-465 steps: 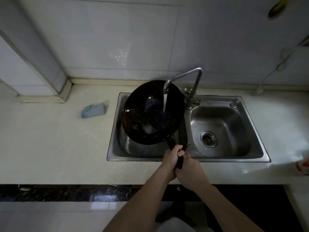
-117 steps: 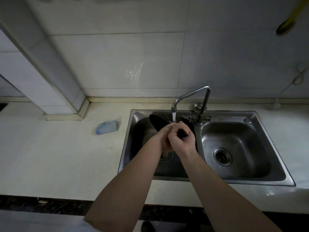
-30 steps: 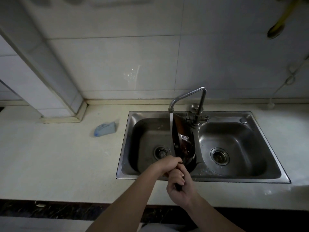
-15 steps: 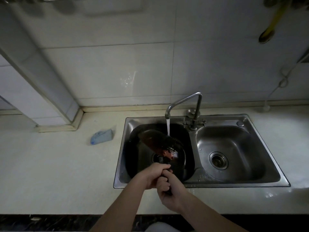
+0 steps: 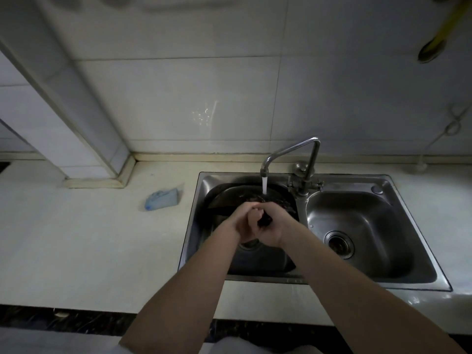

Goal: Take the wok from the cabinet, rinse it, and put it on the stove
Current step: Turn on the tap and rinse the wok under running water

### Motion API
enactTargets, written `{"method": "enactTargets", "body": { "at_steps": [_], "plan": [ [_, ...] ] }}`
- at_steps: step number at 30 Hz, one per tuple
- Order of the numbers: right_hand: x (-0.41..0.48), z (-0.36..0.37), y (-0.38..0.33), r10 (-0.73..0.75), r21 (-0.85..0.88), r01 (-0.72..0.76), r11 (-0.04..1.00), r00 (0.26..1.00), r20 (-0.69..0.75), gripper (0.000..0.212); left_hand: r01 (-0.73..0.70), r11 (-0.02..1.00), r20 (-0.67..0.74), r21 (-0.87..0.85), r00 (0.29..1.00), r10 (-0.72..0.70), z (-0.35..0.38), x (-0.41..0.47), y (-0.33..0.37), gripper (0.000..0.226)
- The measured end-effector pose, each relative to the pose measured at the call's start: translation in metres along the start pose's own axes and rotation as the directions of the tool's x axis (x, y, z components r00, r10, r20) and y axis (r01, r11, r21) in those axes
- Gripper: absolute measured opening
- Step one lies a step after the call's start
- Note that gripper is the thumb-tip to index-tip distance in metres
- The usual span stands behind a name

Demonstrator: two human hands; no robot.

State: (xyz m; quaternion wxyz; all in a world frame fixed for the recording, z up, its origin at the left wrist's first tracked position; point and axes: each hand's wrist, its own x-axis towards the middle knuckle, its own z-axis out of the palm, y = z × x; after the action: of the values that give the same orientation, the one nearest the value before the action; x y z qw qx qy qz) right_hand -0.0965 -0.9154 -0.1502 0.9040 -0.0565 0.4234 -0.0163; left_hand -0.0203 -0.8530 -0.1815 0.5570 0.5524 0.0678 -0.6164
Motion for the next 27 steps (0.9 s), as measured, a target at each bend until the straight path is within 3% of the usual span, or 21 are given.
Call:
{"method": "enactTargets", "body": {
  "at_steps": [3, 7, 11, 16, 21, 24, 27],
  "plan": [
    [0.004, 0.015, -0.026, -0.016, 0.089, 0.012, 0.996, 0.999, 0.042, 0.018, -0.008, 1.000, 0.061, -0.006, 0.998, 0.009, 0.011, 0.003, 0.024, 0.030],
    [0.000, 0.030, -0.048, -0.049, 0.246, 0.040, 0.968, 0.998, 0.033, 0.014, 0.037, 0.999, 0.092, 0.002, 0.995, -0.038, 0.023, 0.008, 0.052, 0.037],
    [-0.008, -0.001, -0.040, -0.033, 0.266, 0.007, 0.964, 0.995, 0.091, 0.015, 0.065, 0.984, 0.144, 0.164, 0.986, -0.089, 0.027, 0.009, 0.033, 0.032],
    [-0.018, -0.067, -0.006, 0.012, 0.384, -0.075, 0.920, 0.986, 0.165, 0.034, 0.147, 0.929, 0.073, 0.339, 0.981, -0.182, 0.034, 0.005, -0.005, 0.029],
    [-0.016, -0.101, 0.042, 0.020, 0.483, -0.165, 0.860, 0.957, 0.290, 0.036, 0.171, 0.840, -0.006, 0.515, 0.980, -0.197, 0.023, 0.009, -0.036, 0.029],
    [-0.016, -0.106, 0.063, 0.037, 0.451, -0.157, 0.878, 0.964, 0.265, 0.032, 0.125, 0.803, -0.039, 0.582, 0.991, -0.126, 0.015, 0.005, -0.048, 0.028],
    [-0.015, -0.103, 0.079, 0.023, 0.335, -0.070, 0.940, 0.990, 0.142, 0.024, 0.133, 0.880, -0.045, 0.456, 0.991, -0.127, 0.002, 0.000, -0.067, 0.029]
  ]
}}
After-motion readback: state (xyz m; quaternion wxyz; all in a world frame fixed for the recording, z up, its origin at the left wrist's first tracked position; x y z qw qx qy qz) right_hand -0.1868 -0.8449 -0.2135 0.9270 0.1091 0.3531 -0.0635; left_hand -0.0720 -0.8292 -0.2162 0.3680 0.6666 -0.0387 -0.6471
